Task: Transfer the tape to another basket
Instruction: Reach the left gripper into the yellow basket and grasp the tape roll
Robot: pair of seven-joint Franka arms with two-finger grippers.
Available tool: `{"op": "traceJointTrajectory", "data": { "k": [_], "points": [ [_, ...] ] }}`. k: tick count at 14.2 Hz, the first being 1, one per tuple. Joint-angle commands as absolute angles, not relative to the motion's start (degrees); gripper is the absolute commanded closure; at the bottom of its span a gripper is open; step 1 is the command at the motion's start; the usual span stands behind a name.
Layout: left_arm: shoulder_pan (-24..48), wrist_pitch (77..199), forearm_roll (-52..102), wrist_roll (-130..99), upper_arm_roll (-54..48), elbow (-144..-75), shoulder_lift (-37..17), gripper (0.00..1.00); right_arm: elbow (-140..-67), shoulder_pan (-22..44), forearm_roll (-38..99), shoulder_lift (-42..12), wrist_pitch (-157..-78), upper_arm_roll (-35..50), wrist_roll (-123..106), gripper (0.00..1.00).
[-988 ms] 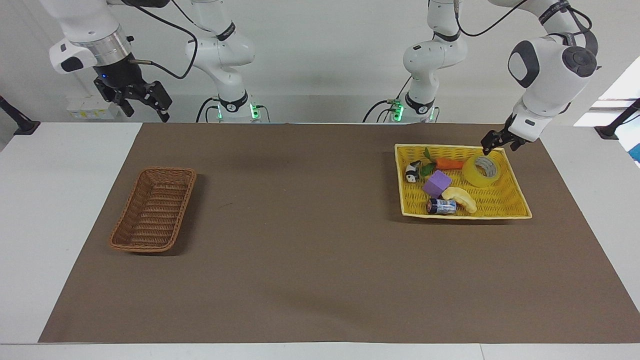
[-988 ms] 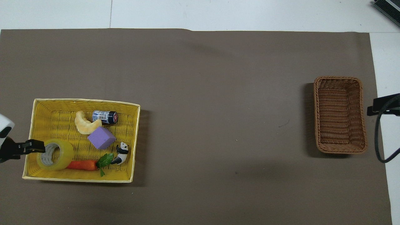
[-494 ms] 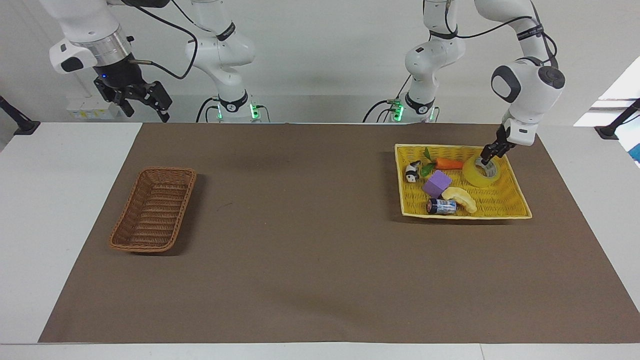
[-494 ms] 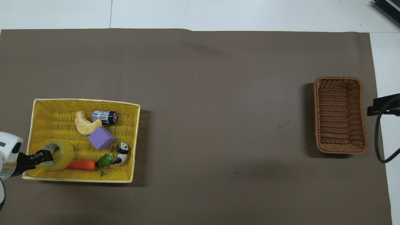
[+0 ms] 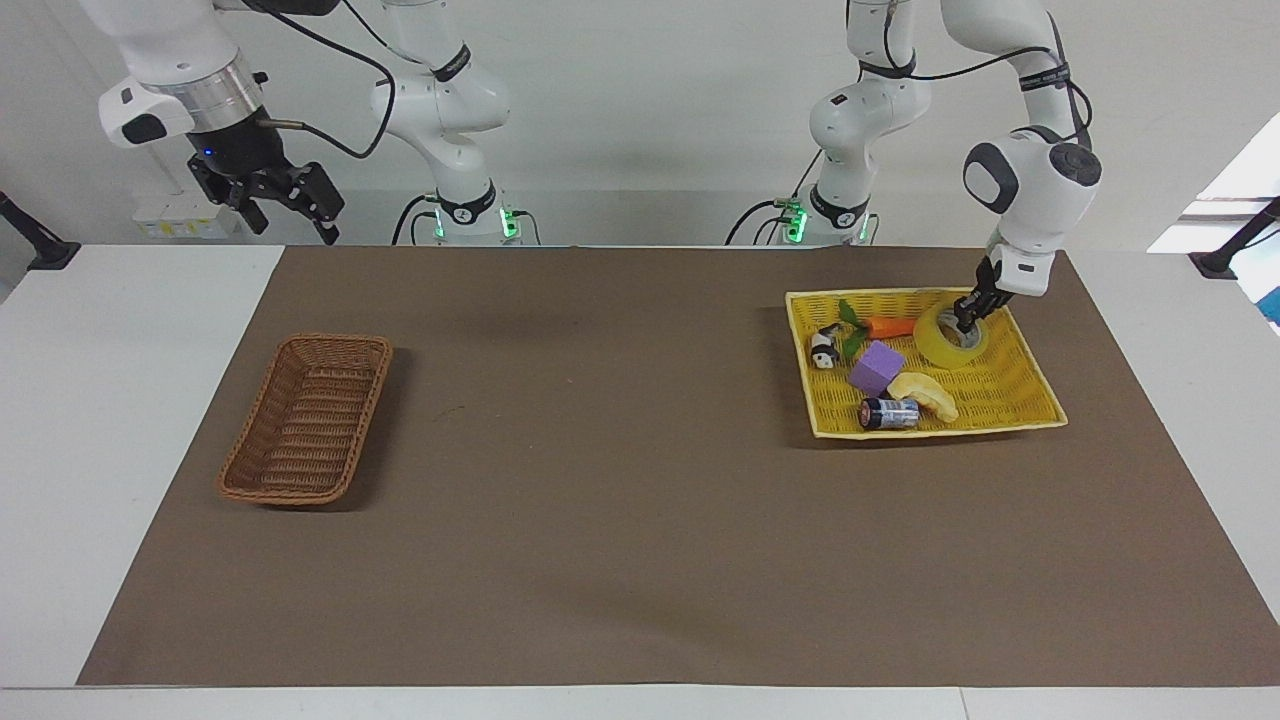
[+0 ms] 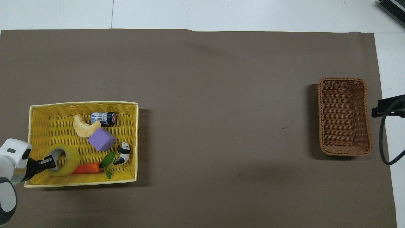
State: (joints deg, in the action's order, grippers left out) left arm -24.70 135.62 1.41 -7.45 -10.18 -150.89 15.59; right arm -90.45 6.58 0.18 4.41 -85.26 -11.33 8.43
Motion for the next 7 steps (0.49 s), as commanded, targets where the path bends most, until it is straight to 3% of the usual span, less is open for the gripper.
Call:
{"op": "traceJointTrajectory", "data": {
  "k": [1,7],
  "points": [
    [-23.5,123.0,1.8,-9.0,-9.8,-140.8,15.6,1.0,-91.3,6.3,1.5,5.2,-85.2,-11.7,6.8,0.0],
    [-18.4,112.6,1.8,-8.3,-9.8,-126.0,14.0,1.0,-91.2,6.4,1.5,5.1,-85.3,-11.7,6.9,0.0]
  ]
}}
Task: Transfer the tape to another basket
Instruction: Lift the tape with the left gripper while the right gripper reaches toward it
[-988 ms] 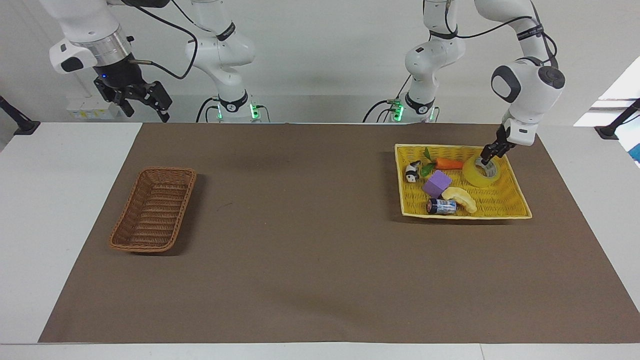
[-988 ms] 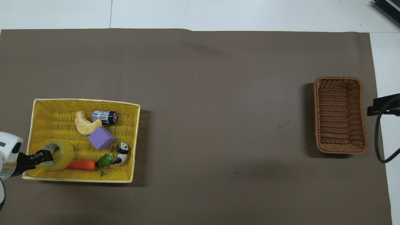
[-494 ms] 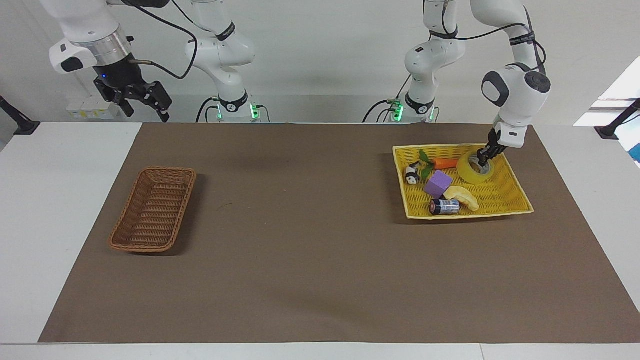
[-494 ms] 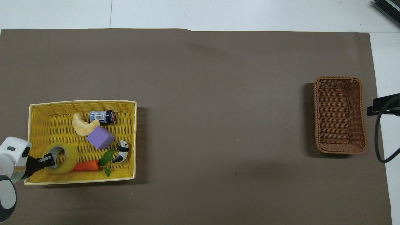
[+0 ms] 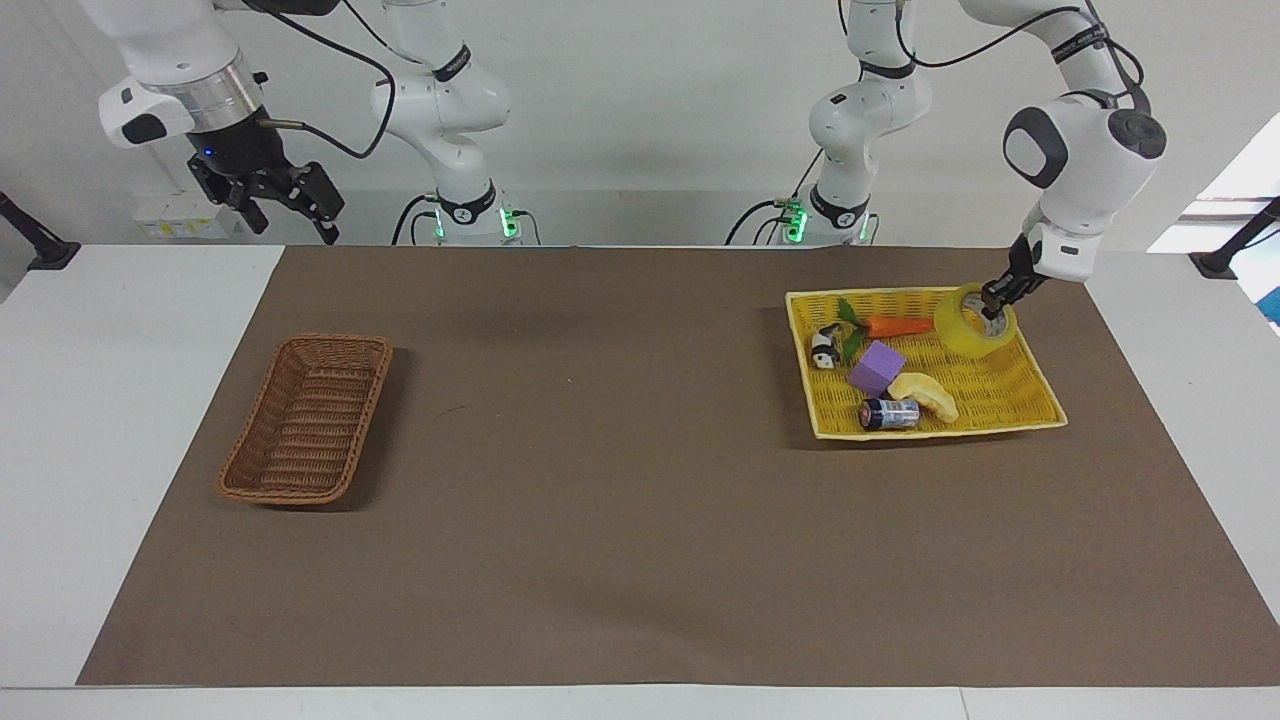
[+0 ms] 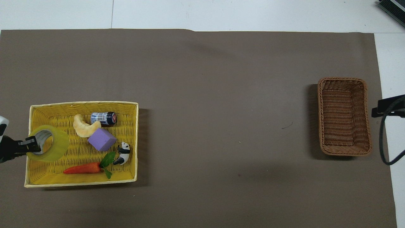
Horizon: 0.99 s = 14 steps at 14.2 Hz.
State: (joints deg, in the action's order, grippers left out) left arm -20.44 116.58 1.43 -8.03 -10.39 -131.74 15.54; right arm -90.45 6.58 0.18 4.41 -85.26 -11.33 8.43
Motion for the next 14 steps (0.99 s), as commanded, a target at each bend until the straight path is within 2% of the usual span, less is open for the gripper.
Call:
{"op": "traceJointTrajectory", "data": {
  "k": [1,6,12,14],
  "points": [
    [-17.9,110.6,1.7,-8.1,-10.1,-122.6,13.0,1.0,-91.2,6.4,1.6,5.1,-85.3,-11.7,6.9,0.0],
    [-10.3,103.3,0.3,-8.8,-10.4,-109.9,6.0,1.0,-91.3,6.7,2.1,4.8,-87.6,-10.9,4.3,0.0],
    [1.2,105.3,1.4,-9.0,-10.9,-109.6,5.8,1.0,-93.5,6.2,2.6,3.6,-94.0,-1.2,4.9,0.0],
    [4.7,105.2,2.5,-8.7,-11.0,-109.6,5.9,1.0,-94.2,6.2,8.9,3.1,-94.4,1.1,5.4,0.0]
  ]
}}
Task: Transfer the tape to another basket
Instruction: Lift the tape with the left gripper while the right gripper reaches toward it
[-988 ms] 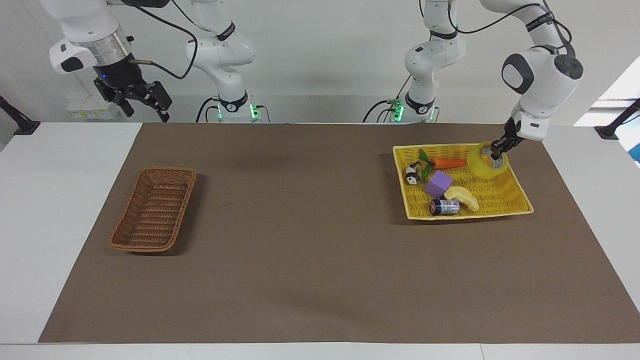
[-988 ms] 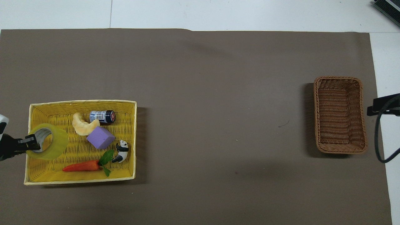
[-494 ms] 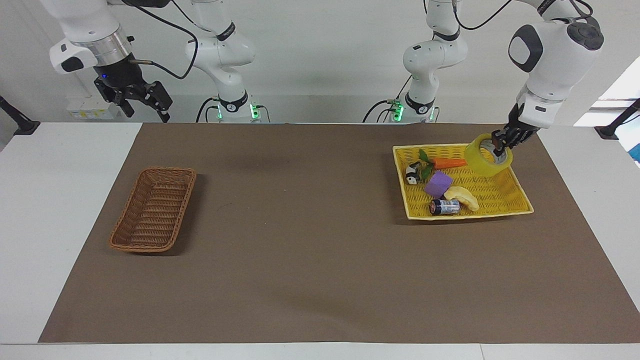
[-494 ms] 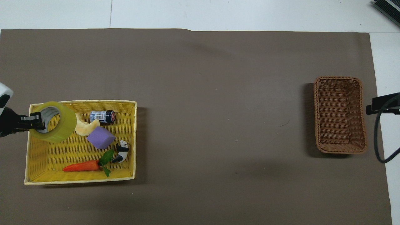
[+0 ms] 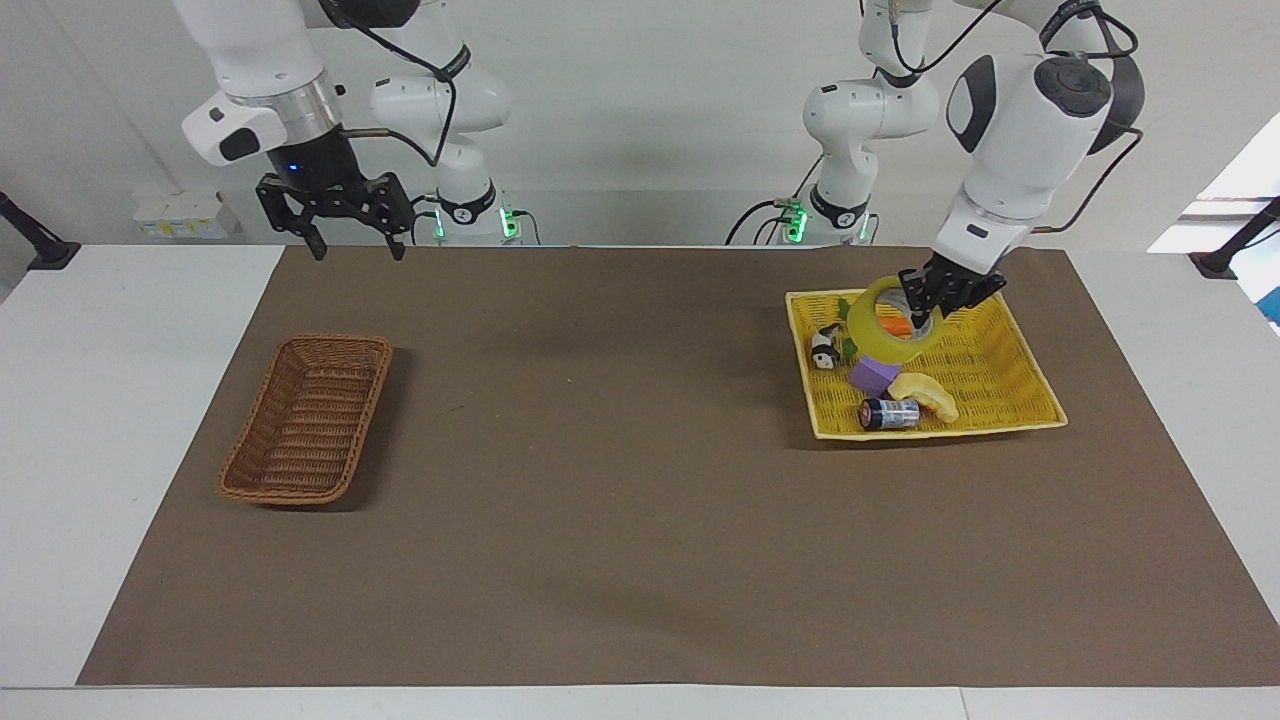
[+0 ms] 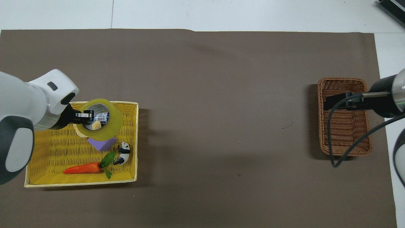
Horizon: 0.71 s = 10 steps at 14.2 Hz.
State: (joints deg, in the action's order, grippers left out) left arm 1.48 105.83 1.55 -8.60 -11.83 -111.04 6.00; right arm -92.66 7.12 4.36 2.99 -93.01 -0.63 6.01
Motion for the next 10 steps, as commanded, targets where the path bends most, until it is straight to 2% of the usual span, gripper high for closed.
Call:
{"op": "traceJointTrajectory", "data": {
  "k": [1,5,10],
  "points": [
    [5.5,105.3,5.0,-8.6,-11.0,-109.6,5.9,1.0,-94.7,6.2,10.2,3.3,-95.3,3.1,5.9,0.0],
    [7.4,108.0,19.7,-8.6,-11.1,-109.8,5.9,1.0,-97.5,6.2,23.3,3.3,-96.1,5.4,5.7,0.0],
    [9.7,109.7,29.3,-4.7,-11.2,-110.0,6.1,1.0,-102.6,6.3,35.2,3.3,-103.2,9.0,6.4,0.0]
  ]
}}
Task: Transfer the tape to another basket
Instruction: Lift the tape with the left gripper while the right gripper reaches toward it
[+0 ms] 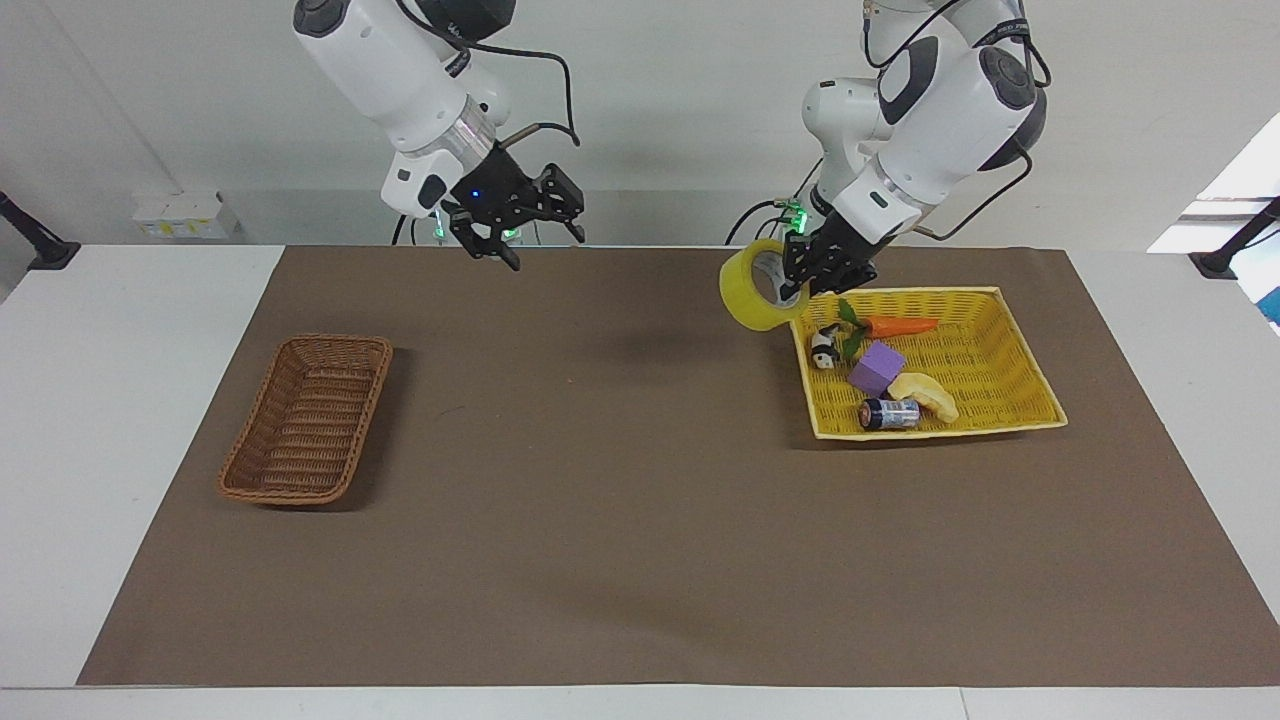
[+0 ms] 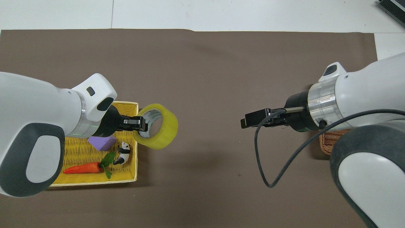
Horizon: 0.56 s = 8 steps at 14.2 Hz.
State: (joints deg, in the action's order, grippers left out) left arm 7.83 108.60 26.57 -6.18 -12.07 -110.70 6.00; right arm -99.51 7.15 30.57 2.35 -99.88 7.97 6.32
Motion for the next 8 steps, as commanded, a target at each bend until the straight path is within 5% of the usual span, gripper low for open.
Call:
{"op": "traceJointTrajectory", "data": {
  "k": [1,8],
  "points": [
    [10.1,109.8,30.2,-4.6,-11.2,-110.0,6.1,1.0,-102.8,6.3,36.8,3.3,-104.7,9.6,6.6,0.0],
    [14.5,109.7,31.5,-4.6,-11.2,-110.7,6.9,1.0,-105.8,6.5,43.2,1.0,-120.7,18.3,14.8,0.0]
  ]
}}
